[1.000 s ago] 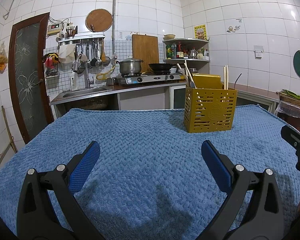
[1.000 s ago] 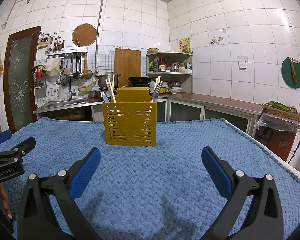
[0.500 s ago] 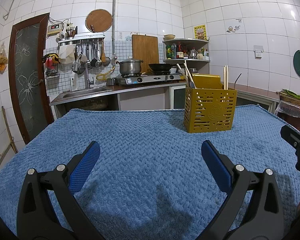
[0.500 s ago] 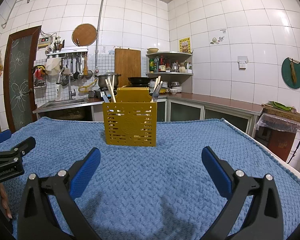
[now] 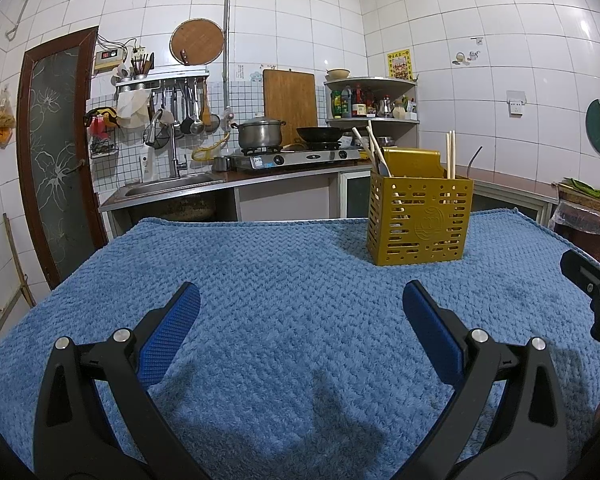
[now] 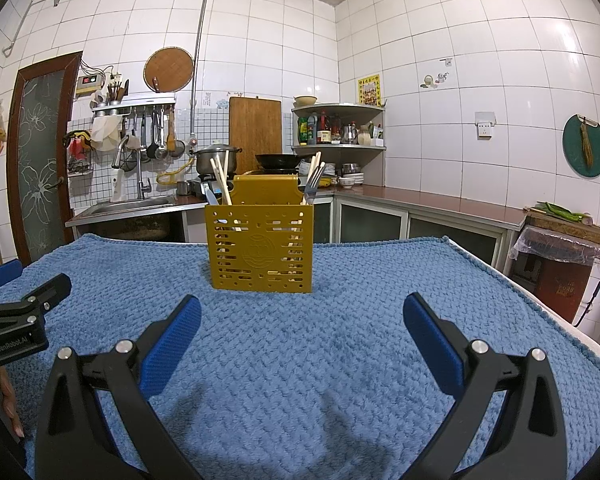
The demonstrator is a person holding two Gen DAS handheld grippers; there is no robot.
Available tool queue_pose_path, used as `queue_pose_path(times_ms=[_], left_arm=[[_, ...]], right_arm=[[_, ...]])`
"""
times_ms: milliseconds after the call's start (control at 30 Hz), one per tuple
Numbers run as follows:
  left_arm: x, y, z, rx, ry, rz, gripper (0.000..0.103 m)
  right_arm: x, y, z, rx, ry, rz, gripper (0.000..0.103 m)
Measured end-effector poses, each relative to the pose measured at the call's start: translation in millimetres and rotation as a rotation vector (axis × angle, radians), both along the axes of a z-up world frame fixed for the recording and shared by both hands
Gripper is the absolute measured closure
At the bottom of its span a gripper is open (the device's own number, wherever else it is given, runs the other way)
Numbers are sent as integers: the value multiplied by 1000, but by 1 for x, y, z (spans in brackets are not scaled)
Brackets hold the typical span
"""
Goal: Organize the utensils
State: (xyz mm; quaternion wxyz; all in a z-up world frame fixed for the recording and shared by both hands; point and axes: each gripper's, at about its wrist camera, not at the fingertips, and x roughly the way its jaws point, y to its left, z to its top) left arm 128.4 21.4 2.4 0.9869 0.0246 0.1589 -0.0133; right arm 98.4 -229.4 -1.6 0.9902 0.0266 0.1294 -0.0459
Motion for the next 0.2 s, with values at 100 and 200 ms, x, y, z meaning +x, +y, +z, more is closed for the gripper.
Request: queue_pose_path(times_ms=[100, 200], left_arm=[[1, 0, 2, 0, 2, -2, 5], [2, -1, 3, 1, 3, -2, 5]], right_arm=[[0, 0, 0, 0, -1, 0, 4], [0, 0, 0, 0, 0, 0, 4]])
